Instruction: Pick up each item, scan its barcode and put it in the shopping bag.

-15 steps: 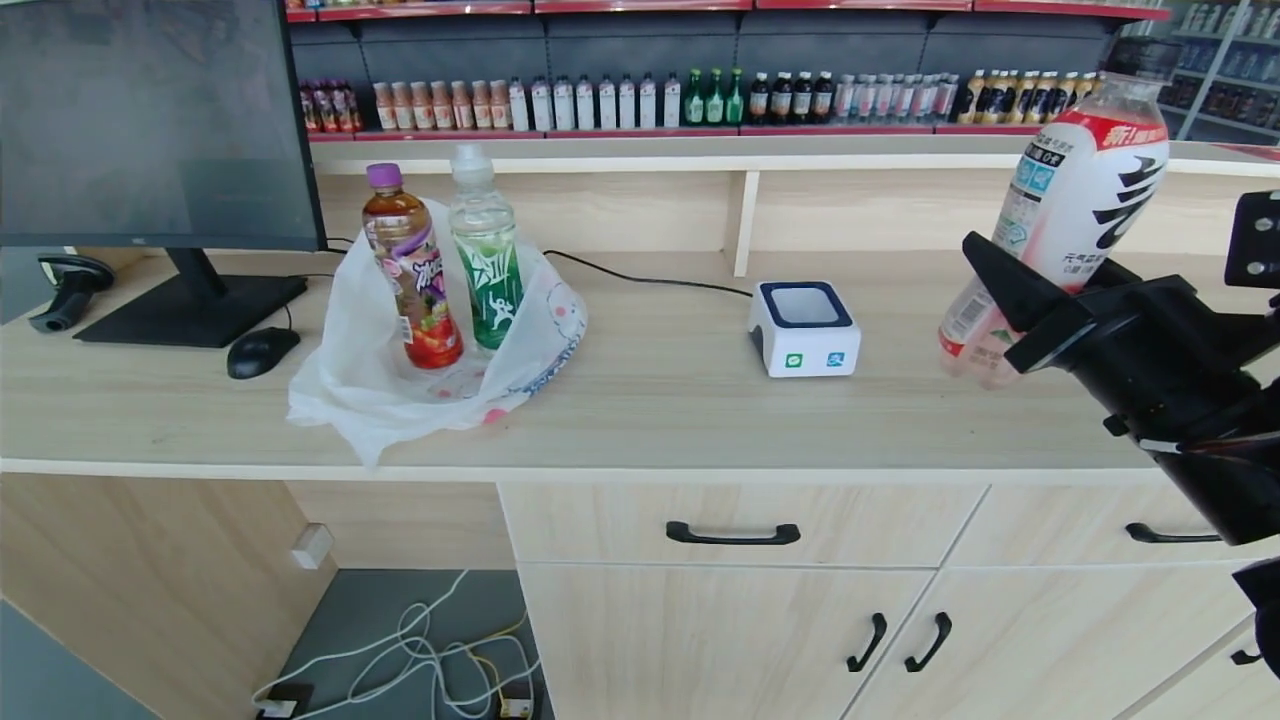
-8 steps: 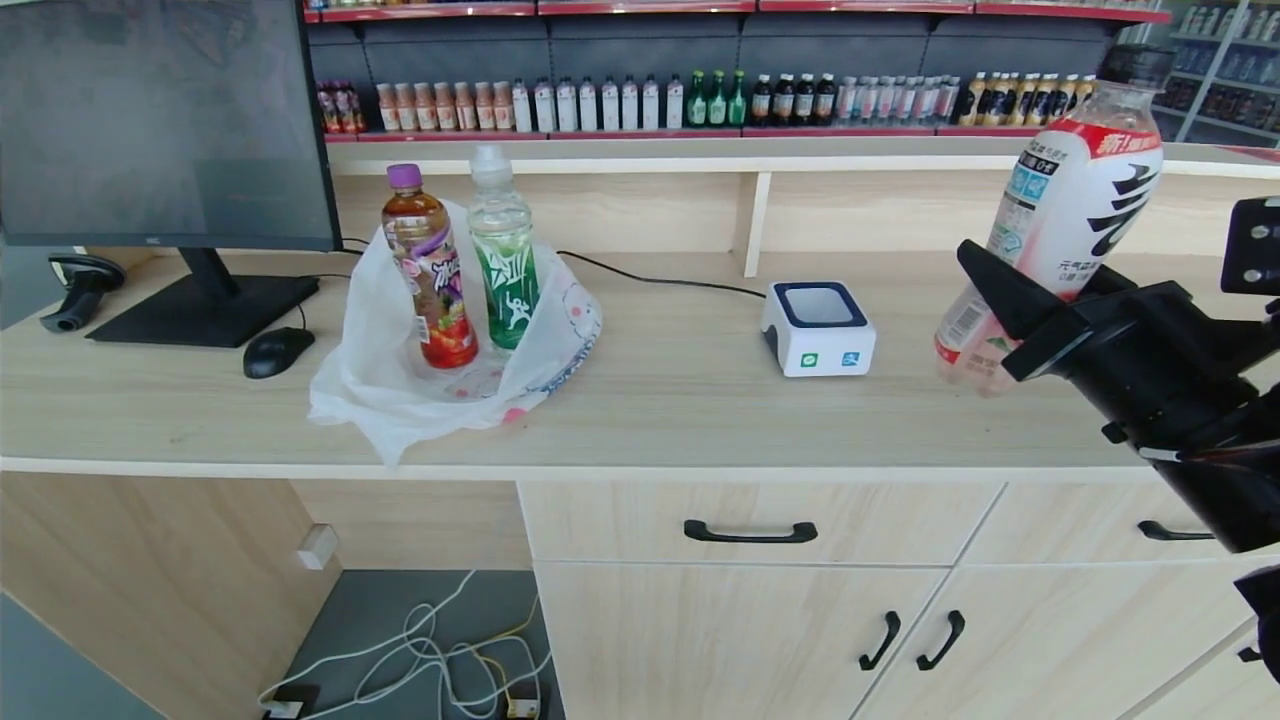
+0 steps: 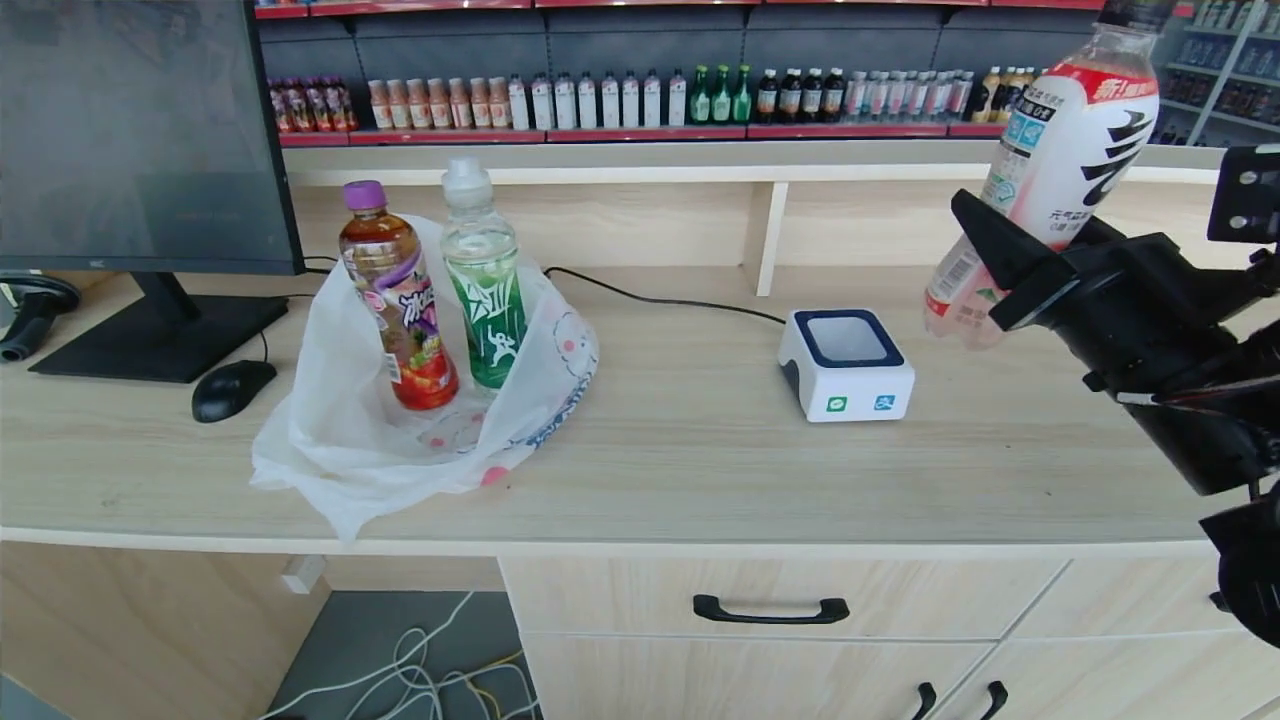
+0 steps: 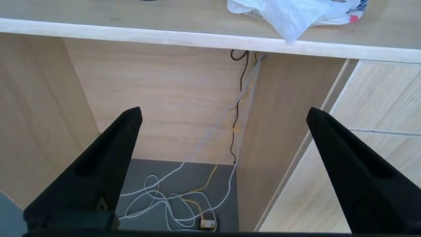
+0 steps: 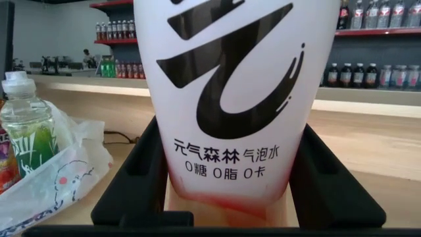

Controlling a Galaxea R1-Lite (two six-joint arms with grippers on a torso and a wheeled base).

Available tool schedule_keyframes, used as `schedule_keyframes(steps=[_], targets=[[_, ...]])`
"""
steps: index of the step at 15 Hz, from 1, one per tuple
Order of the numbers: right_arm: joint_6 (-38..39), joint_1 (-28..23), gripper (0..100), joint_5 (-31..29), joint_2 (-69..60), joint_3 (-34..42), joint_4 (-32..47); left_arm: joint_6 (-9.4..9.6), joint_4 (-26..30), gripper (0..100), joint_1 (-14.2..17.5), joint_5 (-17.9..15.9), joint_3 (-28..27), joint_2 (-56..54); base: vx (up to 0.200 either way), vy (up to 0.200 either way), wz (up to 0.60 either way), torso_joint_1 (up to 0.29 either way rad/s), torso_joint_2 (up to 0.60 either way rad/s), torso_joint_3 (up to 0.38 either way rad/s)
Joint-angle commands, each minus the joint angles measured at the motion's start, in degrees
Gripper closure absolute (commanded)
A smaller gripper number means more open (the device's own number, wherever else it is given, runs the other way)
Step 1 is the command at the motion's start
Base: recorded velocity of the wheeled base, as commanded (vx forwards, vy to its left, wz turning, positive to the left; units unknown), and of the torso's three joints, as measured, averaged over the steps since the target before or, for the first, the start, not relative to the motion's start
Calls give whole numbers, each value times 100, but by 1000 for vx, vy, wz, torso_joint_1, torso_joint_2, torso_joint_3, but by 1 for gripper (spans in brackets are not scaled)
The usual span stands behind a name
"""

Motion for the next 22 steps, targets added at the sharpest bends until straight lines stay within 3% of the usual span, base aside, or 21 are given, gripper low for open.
schedule_keyframes(steps=[1,6,10,17,22], targets=[[-8,1,100,26,445,-654,296,-5,-2,0,1,2,0,-2,0,0,0,0,0,0],[-395,-8,100,26,1201,-1331,427,-5,-2,0,1,2,0,-2,0,0,0,0,0,0],[-1828,-140,100,641,1474,-1515,427,4,-2,0,1,-6,0,-2,0,0,0,0,0,0],[-3568,-219,100,1388,1667,-1700,638,-5,-11,0,1,2,0,-2,0,0,0,0,0,0],[-4262,-219,100,1863,1992,-1814,638,-14,-11,0,1,2,0,-2,0,0,0,0,0,0]])
